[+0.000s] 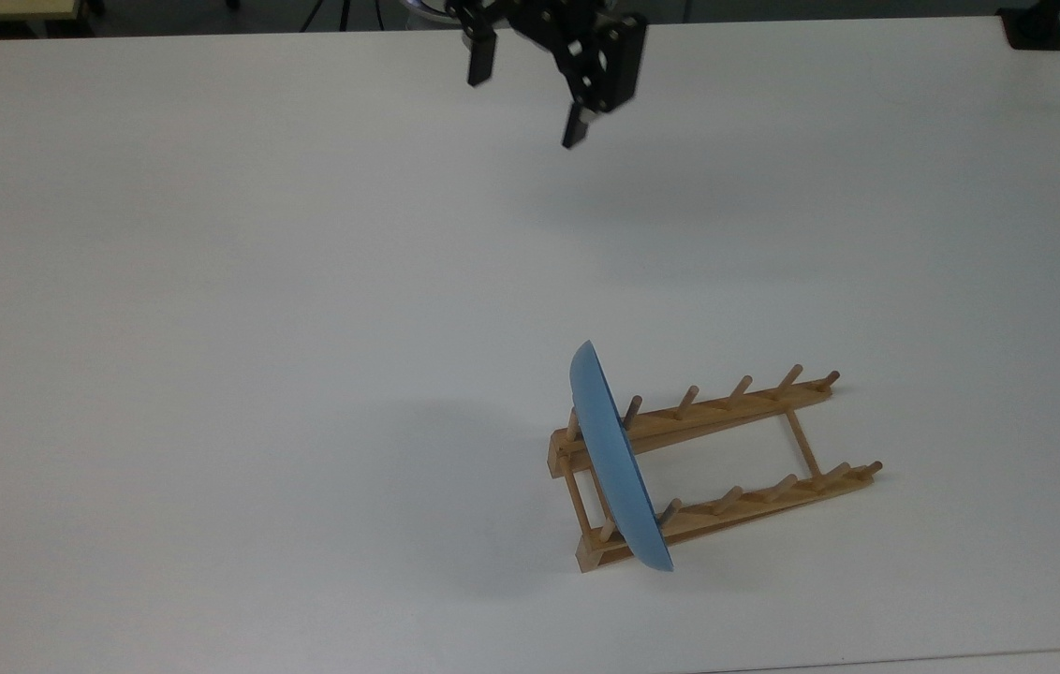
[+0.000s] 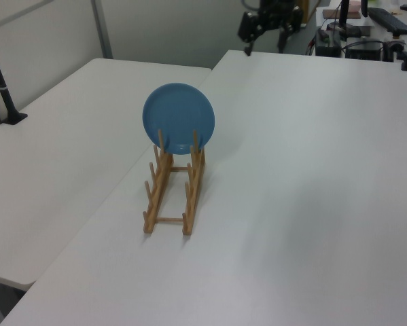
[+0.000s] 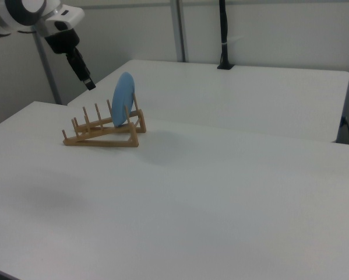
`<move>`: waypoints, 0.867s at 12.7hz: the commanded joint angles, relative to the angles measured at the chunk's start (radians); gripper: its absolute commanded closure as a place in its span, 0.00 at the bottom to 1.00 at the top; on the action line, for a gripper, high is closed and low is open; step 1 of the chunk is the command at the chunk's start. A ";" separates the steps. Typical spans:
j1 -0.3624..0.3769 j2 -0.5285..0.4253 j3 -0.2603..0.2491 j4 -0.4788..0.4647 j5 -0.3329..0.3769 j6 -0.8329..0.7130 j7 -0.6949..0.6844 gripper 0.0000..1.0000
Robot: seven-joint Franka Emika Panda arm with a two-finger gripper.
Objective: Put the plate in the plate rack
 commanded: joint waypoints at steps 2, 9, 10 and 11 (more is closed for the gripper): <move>0.017 -0.121 -0.097 -0.137 0.151 -0.056 -0.217 0.00; -0.001 -0.209 -0.154 -0.243 0.226 -0.055 -0.783 0.00; -0.012 -0.207 -0.156 -0.243 0.226 -0.053 -0.878 0.00; -0.026 -0.205 -0.154 -0.243 0.226 -0.053 -0.967 0.00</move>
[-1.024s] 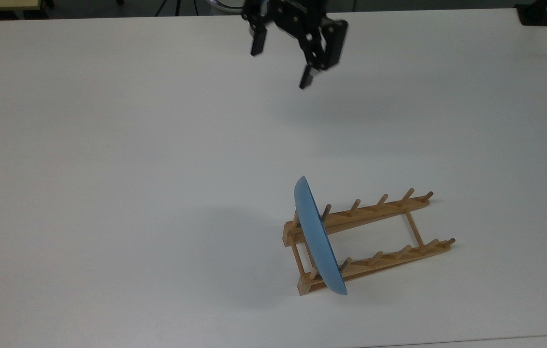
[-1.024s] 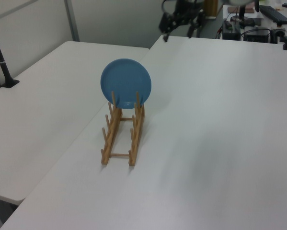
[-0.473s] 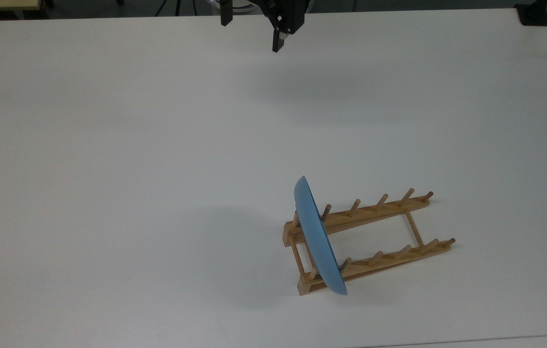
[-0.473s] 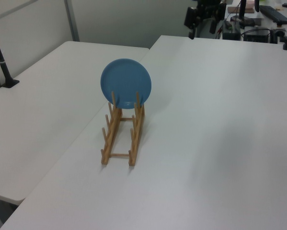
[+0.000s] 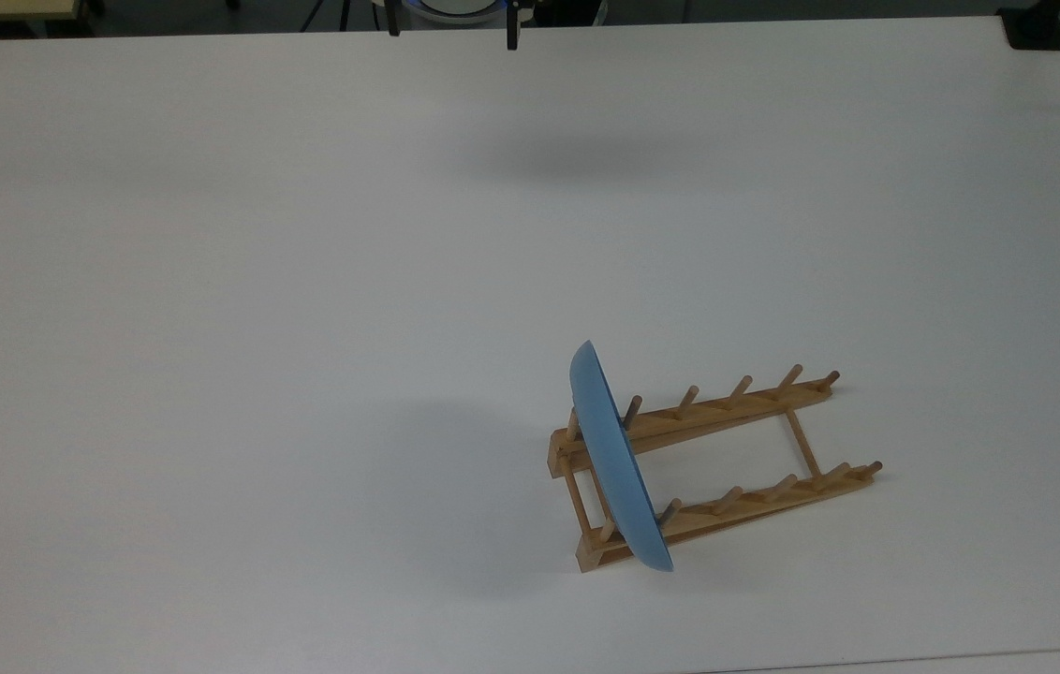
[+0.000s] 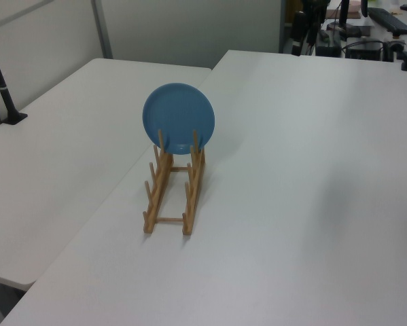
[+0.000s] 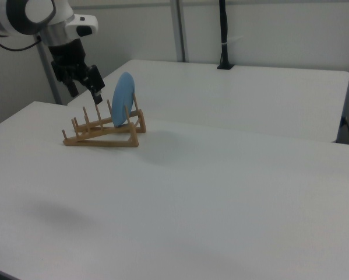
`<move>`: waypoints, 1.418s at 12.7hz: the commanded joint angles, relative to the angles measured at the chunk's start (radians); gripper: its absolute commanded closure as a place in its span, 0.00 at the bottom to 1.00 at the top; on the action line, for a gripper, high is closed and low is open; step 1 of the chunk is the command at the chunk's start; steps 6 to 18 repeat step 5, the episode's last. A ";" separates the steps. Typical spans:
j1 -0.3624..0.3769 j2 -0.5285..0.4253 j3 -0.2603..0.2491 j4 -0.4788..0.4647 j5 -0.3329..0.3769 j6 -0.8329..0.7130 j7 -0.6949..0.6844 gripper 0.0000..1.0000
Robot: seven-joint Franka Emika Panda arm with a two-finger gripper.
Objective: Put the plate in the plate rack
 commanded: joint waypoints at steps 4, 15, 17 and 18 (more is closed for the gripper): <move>-0.033 -0.026 -0.023 -0.030 0.022 0.005 -0.224 0.00; -0.031 -0.025 -0.029 -0.027 0.022 0.006 -0.226 0.00; -0.031 -0.025 -0.029 -0.027 0.022 0.006 -0.226 0.00; -0.031 -0.025 -0.029 -0.027 0.022 0.006 -0.226 0.00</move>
